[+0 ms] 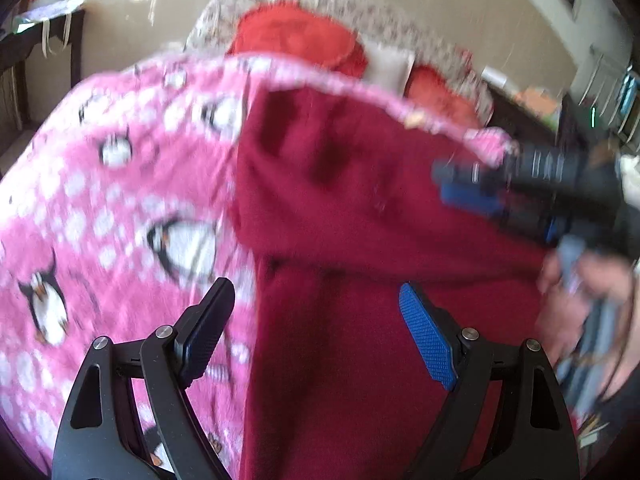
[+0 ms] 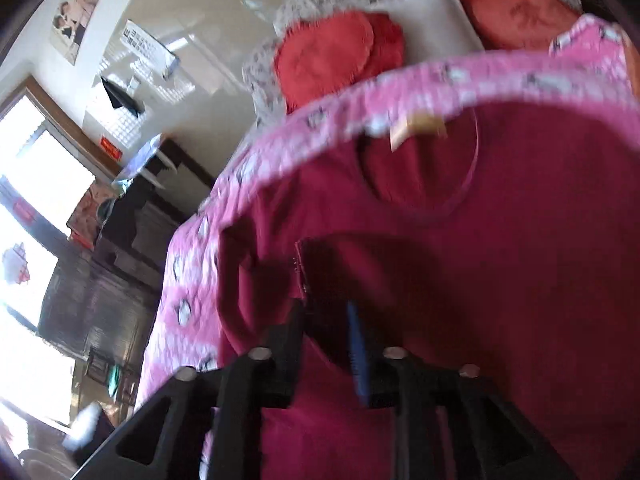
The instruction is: Fold small clothes
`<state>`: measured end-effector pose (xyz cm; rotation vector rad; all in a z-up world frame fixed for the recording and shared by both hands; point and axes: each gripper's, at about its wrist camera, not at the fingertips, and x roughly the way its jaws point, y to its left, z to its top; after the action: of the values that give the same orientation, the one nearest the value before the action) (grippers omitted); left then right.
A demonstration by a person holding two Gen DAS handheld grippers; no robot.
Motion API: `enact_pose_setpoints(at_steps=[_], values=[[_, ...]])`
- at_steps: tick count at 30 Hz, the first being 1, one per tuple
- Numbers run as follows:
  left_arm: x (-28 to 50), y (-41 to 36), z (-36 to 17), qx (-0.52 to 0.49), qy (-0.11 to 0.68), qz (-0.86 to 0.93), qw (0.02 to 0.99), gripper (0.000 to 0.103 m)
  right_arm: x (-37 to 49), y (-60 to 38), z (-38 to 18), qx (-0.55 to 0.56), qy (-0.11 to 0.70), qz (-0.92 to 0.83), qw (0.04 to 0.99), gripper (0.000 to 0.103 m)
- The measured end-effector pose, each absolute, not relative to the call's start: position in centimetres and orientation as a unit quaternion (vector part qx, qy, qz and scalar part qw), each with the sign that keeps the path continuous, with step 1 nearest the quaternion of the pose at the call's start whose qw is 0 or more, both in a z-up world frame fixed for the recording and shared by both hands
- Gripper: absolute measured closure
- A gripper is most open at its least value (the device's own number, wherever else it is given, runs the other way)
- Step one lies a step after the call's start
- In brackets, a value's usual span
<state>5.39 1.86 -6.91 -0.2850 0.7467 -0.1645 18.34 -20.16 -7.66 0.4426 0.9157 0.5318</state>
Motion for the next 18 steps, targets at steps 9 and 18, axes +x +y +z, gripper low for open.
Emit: enact_pose_setpoints(at_steps=[9, 18], values=[[14.9, -1.4, -7.3, -0.16, 0.387, -0.202, 0.885, 0.018, 9.3, -26.3, -8.6, 0.082, 0.401, 0.155, 0.899, 0.064], [17.5, -2.6, -8.7, -0.21, 0.393, -0.27, 0.853, 0.018, 6.5, -27.4, -12.2, 0.062, 0.396, 0.117, 0.909, 0.062]])
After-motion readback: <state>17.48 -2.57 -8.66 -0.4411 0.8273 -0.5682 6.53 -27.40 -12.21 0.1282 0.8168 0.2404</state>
